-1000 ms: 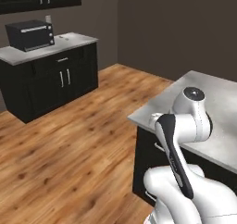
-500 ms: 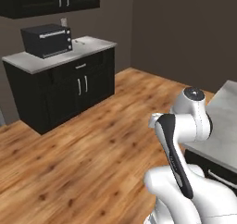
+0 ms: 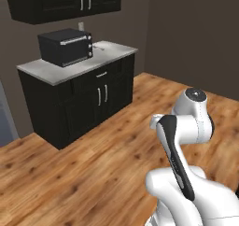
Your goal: Organize the utensils by type. Pick up the wooden spoons from the counter and place them in the open cabinet. Then pick up the metallic utensils from the counter and place them in the open drawer.
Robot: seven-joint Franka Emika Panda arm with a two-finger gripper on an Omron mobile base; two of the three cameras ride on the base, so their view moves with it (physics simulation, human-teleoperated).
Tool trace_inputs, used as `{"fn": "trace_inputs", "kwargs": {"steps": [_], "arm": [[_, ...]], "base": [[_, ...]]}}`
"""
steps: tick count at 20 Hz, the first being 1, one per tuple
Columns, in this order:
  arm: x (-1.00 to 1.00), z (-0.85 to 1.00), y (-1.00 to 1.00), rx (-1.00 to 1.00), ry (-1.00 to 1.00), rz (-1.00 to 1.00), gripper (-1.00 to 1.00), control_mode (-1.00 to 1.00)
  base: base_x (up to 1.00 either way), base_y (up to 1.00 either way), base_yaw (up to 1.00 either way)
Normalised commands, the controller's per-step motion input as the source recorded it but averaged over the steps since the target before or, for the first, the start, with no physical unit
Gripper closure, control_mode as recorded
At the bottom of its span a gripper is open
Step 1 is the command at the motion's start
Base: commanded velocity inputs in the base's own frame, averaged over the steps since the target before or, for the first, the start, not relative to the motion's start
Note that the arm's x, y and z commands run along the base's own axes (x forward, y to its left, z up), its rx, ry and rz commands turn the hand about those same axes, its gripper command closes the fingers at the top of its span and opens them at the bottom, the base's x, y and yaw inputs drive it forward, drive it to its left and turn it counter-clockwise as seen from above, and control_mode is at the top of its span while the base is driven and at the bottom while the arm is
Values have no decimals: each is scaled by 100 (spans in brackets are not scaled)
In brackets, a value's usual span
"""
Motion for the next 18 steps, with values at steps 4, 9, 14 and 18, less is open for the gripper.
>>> {"fn": "trace_inputs", "kwargs": {"steps": [4,9,14,18], "arm": [[0,0,0,0,0,0,-100,100],[0,0,0,0,0,0,-100,100],[0,0,0,0,0,0,-100,100],[0,0,0,0,0,0,-100,100]], "base": [[96,59,-28],[100,32,-33],[100,1,-26],[100,-3,-11]]}}
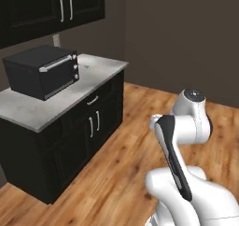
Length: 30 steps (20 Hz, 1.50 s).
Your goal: Organize the utensils by type. Pick up the wooden spoons from the counter and place them in the open cabinet. Then pick up the metallic utensils from the counter and place them in the open drawer.
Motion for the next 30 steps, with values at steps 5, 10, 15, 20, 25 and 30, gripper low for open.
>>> {"fn": "trace_inputs", "kwargs": {"steps": [5,10,15,20,25,30], "arm": [[0,0,0,0,0,0,-100,100],[0,0,0,0,0,0,-100,100],[0,0,0,0,0,0,-100,100],[0,0,0,0,0,0,-100,100],[0,0,0,0,0,0,-100,100],[0,0,0,0,0,0,-100,100]], "base": [[100,-12,-1],[100,-20,0],[99,-31,19],[91,-20,51],[83,-10,71],[77,-16,72]]}}
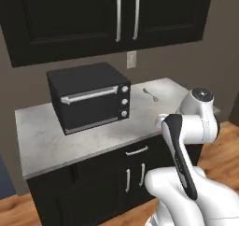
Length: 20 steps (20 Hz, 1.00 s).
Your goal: Organize the utensils by type. Pick up the wooden spoons from the counter and place them in the open cabinet. Then pick up the metallic utensils from the counter and place them in the open drawer.
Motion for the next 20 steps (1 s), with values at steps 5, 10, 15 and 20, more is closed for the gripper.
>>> {"fn": "trace_inputs", "kwargs": {"steps": [5,10,15,20], "arm": [[0,0,0,0,0,0,-100,100],[0,0,0,0,0,0,-100,100],[0,0,0,0,0,0,-100,100],[0,0,0,0,0,0,-100,100]], "base": [[55,-43,60],[32,-61,44],[10,-75,19],[0,-80,3]]}}
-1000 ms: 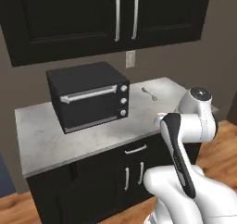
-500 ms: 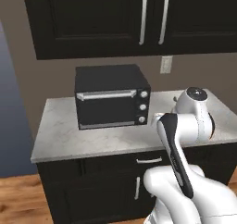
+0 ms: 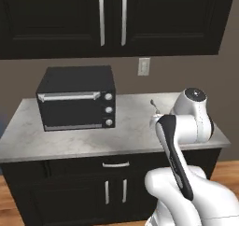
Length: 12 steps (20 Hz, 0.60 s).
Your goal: Organize the utensils by type. Pick up the wooden spoons from the counter and place them in the open cabinet. Then pick up the metallic utensils from the counter and place them in the open drawer.
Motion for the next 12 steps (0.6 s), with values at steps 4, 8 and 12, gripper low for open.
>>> {"fn": "trace_inputs", "kwargs": {"steps": [4,8,12], "arm": [[0,0,0,0,0,0,-100,100],[0,0,0,0,0,0,-100,100],[0,0,0,0,0,0,-100,100]], "base": [[38,-59,0],[70,-34,6],[47,-26,6]]}}
